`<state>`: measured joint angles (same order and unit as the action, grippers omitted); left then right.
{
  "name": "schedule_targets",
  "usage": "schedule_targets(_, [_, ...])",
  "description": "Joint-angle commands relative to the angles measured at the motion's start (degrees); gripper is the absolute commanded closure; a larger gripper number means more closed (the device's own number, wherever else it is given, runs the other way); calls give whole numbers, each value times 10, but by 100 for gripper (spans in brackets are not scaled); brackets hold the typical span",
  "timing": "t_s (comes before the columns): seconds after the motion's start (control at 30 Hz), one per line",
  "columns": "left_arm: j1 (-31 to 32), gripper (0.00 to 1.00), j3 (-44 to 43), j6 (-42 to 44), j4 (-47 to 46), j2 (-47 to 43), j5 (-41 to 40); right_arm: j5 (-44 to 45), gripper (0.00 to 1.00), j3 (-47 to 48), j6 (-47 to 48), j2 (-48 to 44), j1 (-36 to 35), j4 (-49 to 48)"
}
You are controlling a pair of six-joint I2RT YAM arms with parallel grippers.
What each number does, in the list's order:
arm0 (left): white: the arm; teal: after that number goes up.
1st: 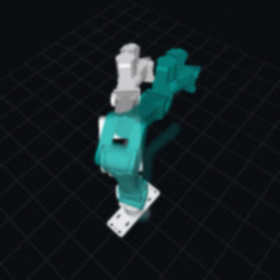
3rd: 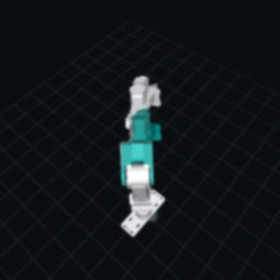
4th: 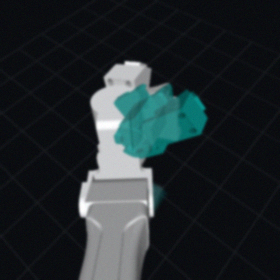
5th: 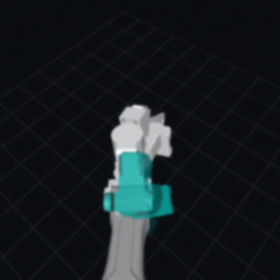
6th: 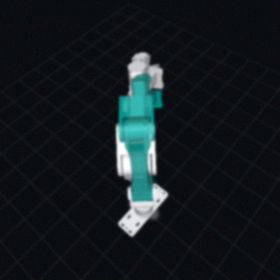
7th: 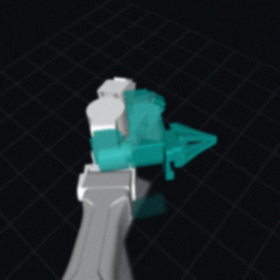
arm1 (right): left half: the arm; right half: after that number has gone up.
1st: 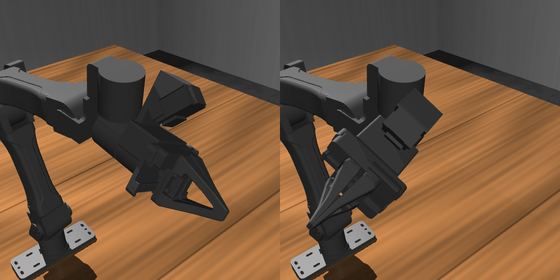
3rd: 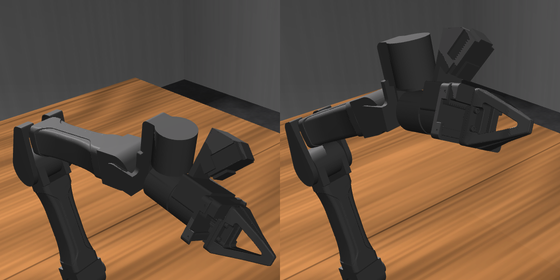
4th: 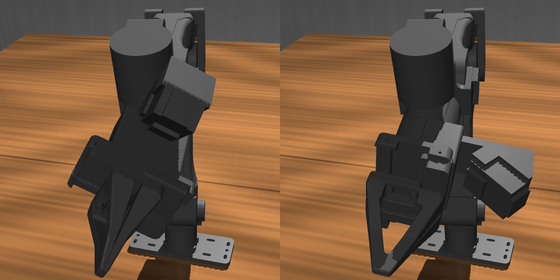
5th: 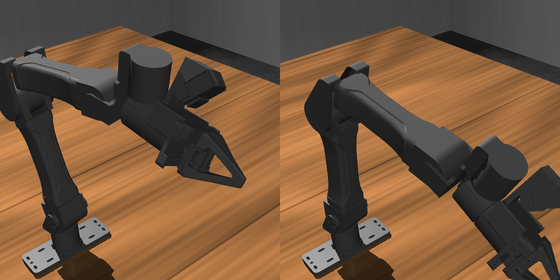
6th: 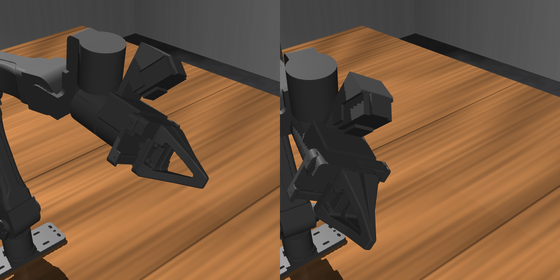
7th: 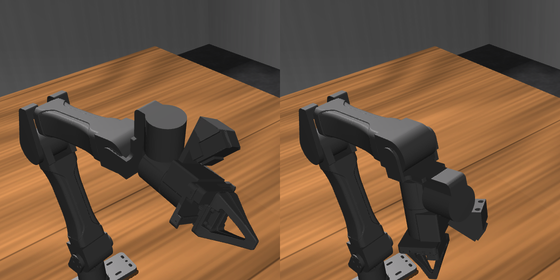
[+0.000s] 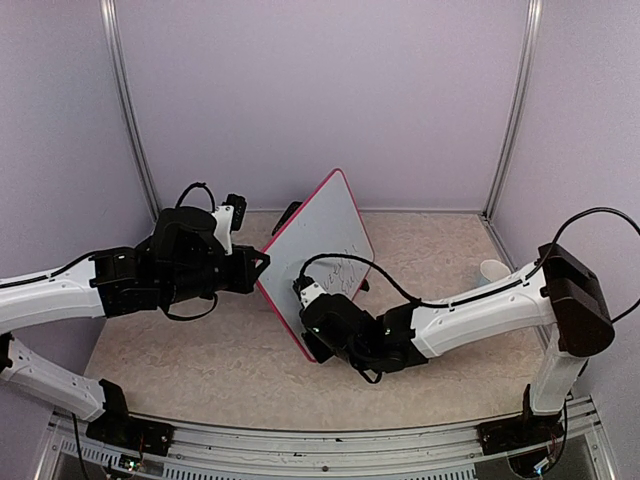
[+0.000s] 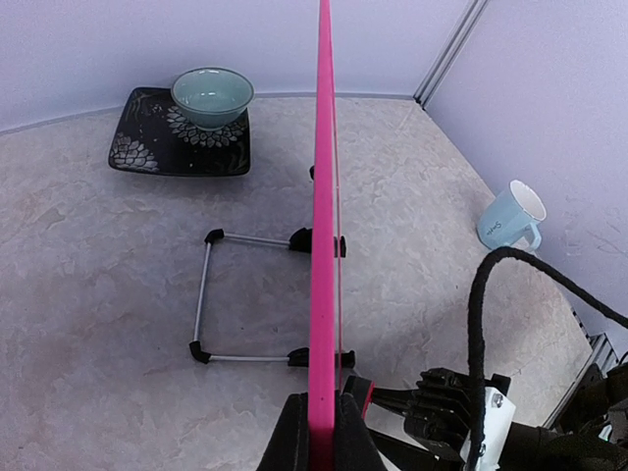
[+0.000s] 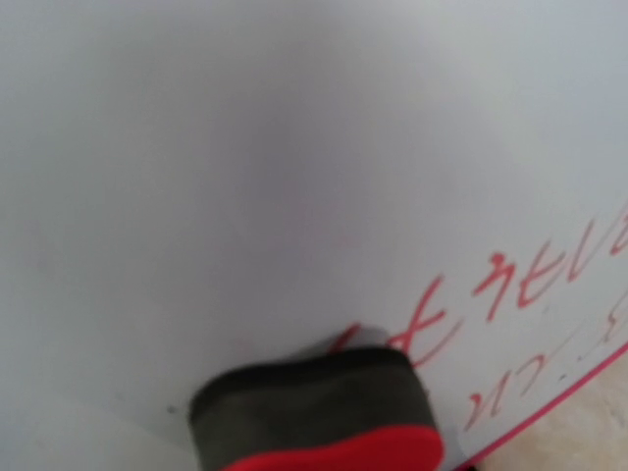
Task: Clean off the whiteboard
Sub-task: Erase the whiteboard at the center of the board.
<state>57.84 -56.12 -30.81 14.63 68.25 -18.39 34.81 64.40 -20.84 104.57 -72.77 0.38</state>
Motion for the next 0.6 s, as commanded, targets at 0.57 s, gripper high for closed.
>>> schedule_targets(0.57, [15, 100, 2, -12, -19, -1, 57, -55, 75, 100, 106, 1, 5, -13])
